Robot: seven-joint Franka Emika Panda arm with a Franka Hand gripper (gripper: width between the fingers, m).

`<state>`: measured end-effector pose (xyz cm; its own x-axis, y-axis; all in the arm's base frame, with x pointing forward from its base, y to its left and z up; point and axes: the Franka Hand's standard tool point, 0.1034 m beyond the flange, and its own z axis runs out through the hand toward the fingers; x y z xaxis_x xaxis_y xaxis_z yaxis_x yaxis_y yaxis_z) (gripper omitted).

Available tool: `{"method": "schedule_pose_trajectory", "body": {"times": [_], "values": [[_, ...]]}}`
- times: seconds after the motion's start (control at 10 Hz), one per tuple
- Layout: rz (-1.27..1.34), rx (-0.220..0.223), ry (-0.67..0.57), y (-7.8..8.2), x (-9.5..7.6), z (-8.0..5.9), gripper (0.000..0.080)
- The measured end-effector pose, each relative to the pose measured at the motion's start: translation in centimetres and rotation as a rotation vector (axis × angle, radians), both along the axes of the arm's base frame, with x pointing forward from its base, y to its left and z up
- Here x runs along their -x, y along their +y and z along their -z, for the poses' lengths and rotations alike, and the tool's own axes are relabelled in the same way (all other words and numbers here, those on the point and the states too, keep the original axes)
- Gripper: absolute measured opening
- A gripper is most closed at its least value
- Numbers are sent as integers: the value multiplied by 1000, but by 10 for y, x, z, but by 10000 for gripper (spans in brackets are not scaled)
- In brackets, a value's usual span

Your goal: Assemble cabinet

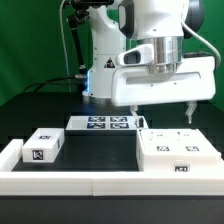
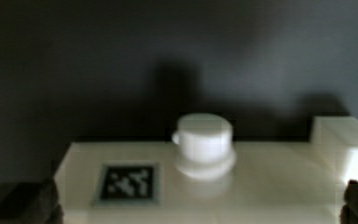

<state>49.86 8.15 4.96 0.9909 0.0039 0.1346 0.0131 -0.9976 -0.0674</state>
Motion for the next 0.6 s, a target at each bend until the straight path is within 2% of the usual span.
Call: {"method": "schedule_pose_trajectory", "body": {"times": [0.2, 0.4, 0.6], "values": [[-11, -10, -21, 11, 2, 12, 797], [-41, -13, -36, 10, 3, 27, 797], [-47, -12, -35, 10, 3, 26, 797]]}}
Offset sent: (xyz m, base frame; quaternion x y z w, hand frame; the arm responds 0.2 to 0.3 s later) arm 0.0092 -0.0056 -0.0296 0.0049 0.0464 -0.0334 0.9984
